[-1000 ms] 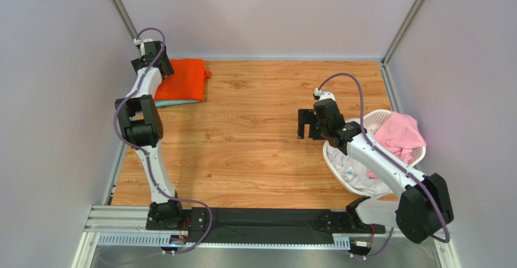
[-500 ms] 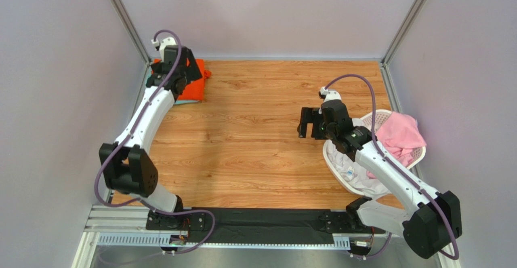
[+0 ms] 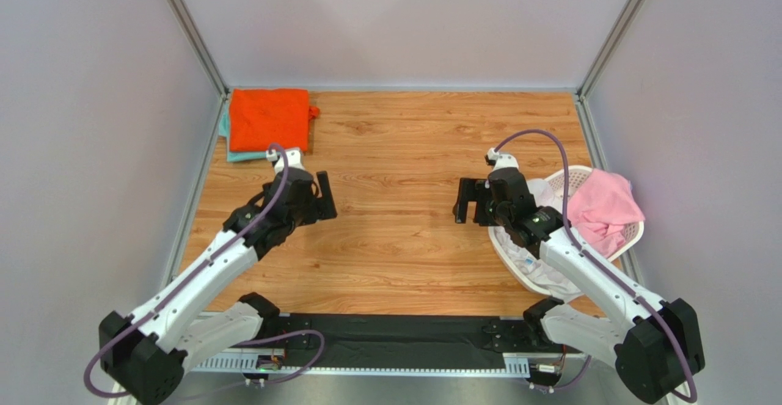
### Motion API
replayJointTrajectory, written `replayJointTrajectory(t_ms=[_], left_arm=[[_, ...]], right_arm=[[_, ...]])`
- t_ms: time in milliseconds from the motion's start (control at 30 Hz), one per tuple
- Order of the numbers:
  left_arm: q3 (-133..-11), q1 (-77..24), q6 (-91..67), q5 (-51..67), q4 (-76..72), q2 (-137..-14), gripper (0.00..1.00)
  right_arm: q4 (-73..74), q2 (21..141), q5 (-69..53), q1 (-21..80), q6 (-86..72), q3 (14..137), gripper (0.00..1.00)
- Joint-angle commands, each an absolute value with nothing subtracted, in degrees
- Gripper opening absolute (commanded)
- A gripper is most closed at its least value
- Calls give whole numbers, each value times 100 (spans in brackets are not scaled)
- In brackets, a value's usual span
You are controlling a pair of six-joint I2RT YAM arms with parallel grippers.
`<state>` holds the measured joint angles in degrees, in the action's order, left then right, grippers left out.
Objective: Fold and stack the t-shirts
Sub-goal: Reset both grippers
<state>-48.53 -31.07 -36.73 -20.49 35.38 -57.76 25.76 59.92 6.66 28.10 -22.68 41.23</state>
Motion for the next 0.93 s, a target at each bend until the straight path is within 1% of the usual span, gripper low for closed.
replayJointTrajectory(t_ms=[0, 67, 100, 200, 300, 900], left_arm=[[-4238, -3234, -4060, -1855, 3559, -5031, 100], [-3861, -3278, -4113, -1837, 3525, -4660, 100], [-3745, -3278, -4052, -1863, 3498, -4284, 100], [-3428, -3287, -3929, -2231, 3515, -3659, 100], [-3235, -3278, -3981, -2224, 3428, -3280, 100], [-3305, -3278, -3937, -2513, 3480, -3287, 100]], right_arm=[[2171, 5793, 668, 2821, -2408, 3947, 100], [2101, 5740, 642, 2821, -2408, 3859, 100], [2074, 5670, 624, 2821, -2417, 3789, 100], [1960, 5555, 589, 2830, -2400, 3657, 100], [1881, 5441, 563, 2830, -2399, 3560, 100], [1784, 4931, 545, 2830, -2364, 3296, 100]])
